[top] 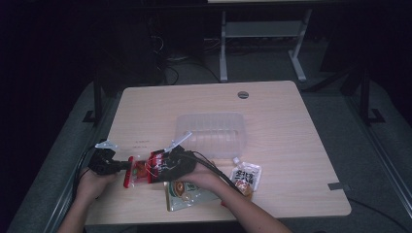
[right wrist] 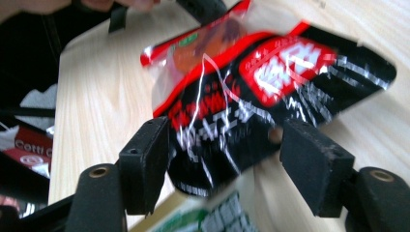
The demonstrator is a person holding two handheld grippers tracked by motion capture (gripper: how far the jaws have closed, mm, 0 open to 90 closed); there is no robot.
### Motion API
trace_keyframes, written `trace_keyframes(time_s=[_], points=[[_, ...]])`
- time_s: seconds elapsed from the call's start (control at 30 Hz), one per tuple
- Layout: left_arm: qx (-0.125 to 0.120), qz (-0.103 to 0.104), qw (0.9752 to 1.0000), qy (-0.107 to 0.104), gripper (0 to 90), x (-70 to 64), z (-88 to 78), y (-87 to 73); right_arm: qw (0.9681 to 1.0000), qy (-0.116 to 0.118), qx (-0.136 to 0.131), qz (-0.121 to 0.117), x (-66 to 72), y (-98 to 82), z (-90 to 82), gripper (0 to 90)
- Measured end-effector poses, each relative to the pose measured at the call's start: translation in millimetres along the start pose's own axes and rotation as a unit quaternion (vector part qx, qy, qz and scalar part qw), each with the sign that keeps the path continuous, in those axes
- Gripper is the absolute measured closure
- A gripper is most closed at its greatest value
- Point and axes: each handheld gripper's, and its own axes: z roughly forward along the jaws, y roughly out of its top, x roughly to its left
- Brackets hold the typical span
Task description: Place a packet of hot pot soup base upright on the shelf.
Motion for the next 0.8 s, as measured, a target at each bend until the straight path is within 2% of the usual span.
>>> trace_keyframes(time_s=[0.13,0.23,0.3,0.43,0.63,0.67,0.7,0.8], points=[[-0.003,-0.006,1.0000,-0.006,90.0,2.4,-0.1,-0.7,0.9999,0.004,0.002,0.014,0.3,-3.6,-5.3,31.6],[-0.003,-0.008,1.0000,-0.006,90.0,3.2,-0.7,-1.1,0.9999,0.007,-0.001,0.014,-1.1,-3.4,-5.4,30.7],[-0.008,-0.017,0.9998,-0.009,90.0,4.2,-1.0,-2.5,0.9999,0.008,-0.002,0.014,-1.1,-3.5,-4.6,29.6],[-0.009,-0.017,0.9997,-0.013,90.0,7.2,-1.8,-3.5,0.9998,0.010,0.008,0.018,-0.2,-4.8,-2.6,27.3],[-0.014,-0.025,0.9994,-0.019,90.0,8.2,-1.4,-4.2,0.9999,0.010,0.005,0.011,-0.9,-3.4,5.3,27.0],[-0.014,-0.025,0.9994,-0.020,90.0,8.5,-1.5,-4.3,1.0000,0.007,0.003,0.003,-1.9,-3.4,6.2,27.0],[-0.010,-0.022,0.9995,-0.021,90.0,9.6,-2.0,-4.5,0.9998,0.015,-0.003,0.014,-0.2,-2.0,6.3,27.0],[-0.019,-0.030,0.9991,-0.025,90.0,9.5,-1.5,-5.6,0.9998,0.011,0.006,0.014,-0.3,-0.9,5.3,26.8]])
